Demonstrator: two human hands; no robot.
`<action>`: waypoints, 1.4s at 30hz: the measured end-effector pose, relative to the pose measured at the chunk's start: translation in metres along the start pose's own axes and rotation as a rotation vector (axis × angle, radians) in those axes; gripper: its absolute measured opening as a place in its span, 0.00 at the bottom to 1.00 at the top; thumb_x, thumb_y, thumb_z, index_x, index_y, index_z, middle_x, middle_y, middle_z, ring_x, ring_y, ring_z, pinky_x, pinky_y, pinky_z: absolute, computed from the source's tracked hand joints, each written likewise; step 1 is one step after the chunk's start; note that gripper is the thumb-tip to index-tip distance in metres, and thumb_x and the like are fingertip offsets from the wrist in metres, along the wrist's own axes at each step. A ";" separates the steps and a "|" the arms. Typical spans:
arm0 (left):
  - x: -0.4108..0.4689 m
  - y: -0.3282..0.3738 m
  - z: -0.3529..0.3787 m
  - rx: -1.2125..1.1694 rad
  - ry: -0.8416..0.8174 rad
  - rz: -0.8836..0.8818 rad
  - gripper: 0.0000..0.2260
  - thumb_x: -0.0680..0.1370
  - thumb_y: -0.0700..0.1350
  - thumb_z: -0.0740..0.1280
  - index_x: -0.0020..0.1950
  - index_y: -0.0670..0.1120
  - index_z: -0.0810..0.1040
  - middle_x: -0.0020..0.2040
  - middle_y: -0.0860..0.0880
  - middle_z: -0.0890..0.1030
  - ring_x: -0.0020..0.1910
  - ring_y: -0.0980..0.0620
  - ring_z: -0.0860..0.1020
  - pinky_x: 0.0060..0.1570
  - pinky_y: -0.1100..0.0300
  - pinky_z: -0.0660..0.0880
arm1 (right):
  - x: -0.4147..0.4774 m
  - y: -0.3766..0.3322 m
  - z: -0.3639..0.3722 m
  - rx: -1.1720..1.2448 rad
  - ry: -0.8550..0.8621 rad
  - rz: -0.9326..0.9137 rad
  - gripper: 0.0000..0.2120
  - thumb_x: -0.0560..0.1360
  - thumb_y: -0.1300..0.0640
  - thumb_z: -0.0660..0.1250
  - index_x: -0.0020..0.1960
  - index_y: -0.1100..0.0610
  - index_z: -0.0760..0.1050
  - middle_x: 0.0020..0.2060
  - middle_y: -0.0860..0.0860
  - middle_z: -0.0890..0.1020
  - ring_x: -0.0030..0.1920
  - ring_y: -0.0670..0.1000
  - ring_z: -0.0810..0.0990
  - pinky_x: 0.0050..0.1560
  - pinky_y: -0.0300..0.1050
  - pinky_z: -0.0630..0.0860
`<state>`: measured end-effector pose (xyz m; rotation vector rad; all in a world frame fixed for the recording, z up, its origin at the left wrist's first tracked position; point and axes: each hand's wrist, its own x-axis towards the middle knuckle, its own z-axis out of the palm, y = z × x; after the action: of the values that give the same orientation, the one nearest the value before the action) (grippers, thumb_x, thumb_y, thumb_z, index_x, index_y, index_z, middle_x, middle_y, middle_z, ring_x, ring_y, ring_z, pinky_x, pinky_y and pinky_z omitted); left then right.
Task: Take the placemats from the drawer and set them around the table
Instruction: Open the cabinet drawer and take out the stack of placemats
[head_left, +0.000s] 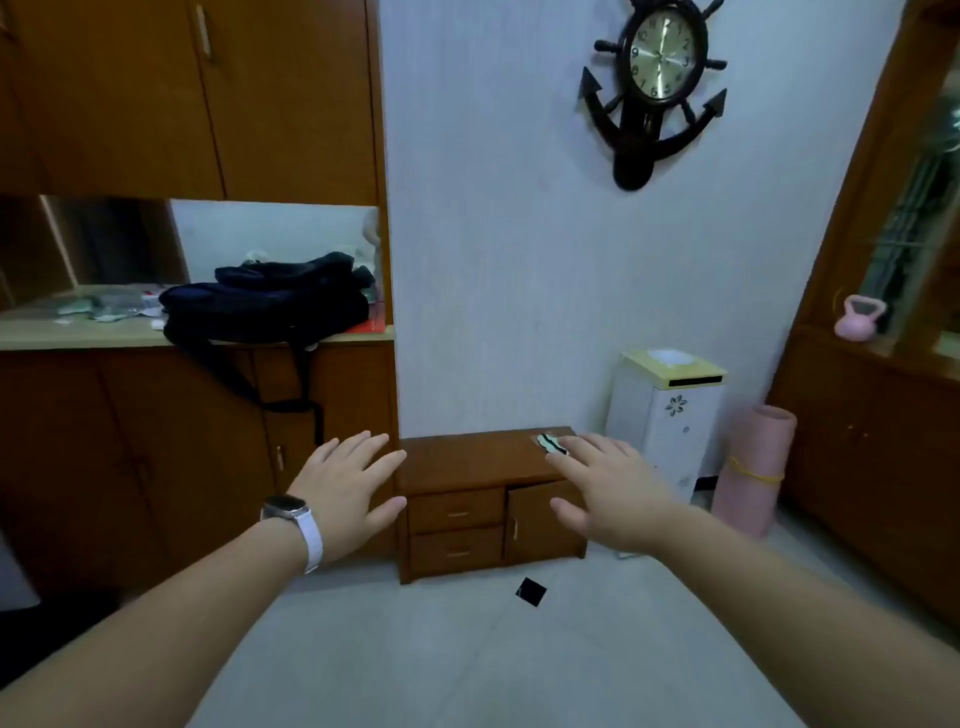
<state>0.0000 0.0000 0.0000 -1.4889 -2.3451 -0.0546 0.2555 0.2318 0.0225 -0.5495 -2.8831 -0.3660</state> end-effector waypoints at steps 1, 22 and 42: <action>0.006 -0.011 0.005 -0.012 -0.009 -0.001 0.28 0.78 0.66 0.51 0.76 0.57 0.60 0.77 0.51 0.61 0.77 0.49 0.56 0.73 0.49 0.52 | 0.016 -0.005 0.004 0.003 -0.017 -0.002 0.32 0.75 0.35 0.50 0.75 0.47 0.64 0.75 0.51 0.66 0.74 0.55 0.61 0.73 0.53 0.58; 0.164 -0.102 0.148 -0.136 -0.096 0.066 0.28 0.78 0.65 0.53 0.75 0.56 0.61 0.77 0.50 0.62 0.76 0.48 0.57 0.73 0.47 0.53 | 0.202 0.013 0.112 0.089 -0.093 0.063 0.30 0.77 0.37 0.52 0.75 0.48 0.63 0.75 0.49 0.65 0.75 0.53 0.60 0.72 0.53 0.58; 0.350 -0.036 0.232 -0.085 -0.241 -0.005 0.26 0.79 0.63 0.53 0.75 0.56 0.61 0.77 0.50 0.62 0.76 0.49 0.58 0.73 0.48 0.53 | 0.344 0.195 0.258 0.288 -0.139 -0.069 0.32 0.76 0.33 0.49 0.74 0.47 0.63 0.75 0.49 0.66 0.75 0.53 0.61 0.73 0.55 0.58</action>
<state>-0.2293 0.3399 -0.0992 -1.6087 -2.5642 0.0253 -0.0189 0.5933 -0.1062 -0.4409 -3.0174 0.0836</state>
